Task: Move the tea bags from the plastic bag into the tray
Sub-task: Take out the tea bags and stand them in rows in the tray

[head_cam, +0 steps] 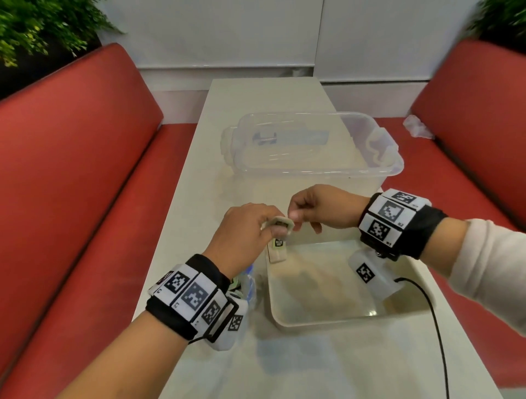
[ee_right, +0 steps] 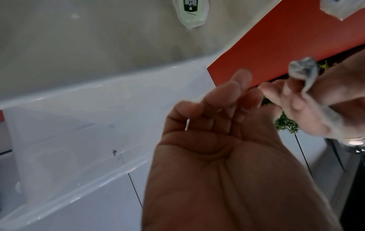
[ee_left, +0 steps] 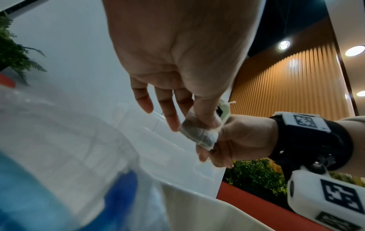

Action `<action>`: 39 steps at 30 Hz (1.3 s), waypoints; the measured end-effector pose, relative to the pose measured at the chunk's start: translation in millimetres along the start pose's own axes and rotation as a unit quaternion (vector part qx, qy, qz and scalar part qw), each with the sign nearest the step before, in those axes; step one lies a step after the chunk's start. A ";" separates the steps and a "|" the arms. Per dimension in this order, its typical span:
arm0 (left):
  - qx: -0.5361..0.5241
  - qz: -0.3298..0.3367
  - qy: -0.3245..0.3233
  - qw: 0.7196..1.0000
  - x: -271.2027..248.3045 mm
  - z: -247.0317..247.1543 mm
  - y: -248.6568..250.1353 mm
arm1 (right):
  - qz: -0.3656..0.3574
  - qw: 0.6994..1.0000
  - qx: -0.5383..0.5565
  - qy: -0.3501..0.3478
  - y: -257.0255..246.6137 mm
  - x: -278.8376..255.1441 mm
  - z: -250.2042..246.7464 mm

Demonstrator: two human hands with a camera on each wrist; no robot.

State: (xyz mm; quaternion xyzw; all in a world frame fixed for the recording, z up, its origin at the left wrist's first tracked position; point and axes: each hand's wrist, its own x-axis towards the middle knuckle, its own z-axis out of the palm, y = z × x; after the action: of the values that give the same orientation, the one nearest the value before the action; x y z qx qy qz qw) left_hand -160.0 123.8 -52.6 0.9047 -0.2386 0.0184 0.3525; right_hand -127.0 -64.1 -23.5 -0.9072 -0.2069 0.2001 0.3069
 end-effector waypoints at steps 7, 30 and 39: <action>-0.044 -0.105 0.021 0.993 5.5 9.8 2.5 | -0.034 0.993 -0.056 0.100 -12.6 -5.1 8.7; 0.165 -0.139 -0.084 0.973 -1.5 15.7 -20.4 | 0.129 0.945 -0.301 -0.024 23.7 53.5 71.5; 0.158 -0.149 -0.091 0.972 -1.8 14.9 -20.6 | 0.064 0.937 -0.318 -0.127 21.6 30.9 60.0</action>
State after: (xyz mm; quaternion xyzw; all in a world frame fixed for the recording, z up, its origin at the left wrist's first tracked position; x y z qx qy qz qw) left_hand -154.5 128.0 -77.1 0.9722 -0.1259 -0.0795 0.1809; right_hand -125.1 -36.0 -88.5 -0.9359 -0.2383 0.2562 -0.0401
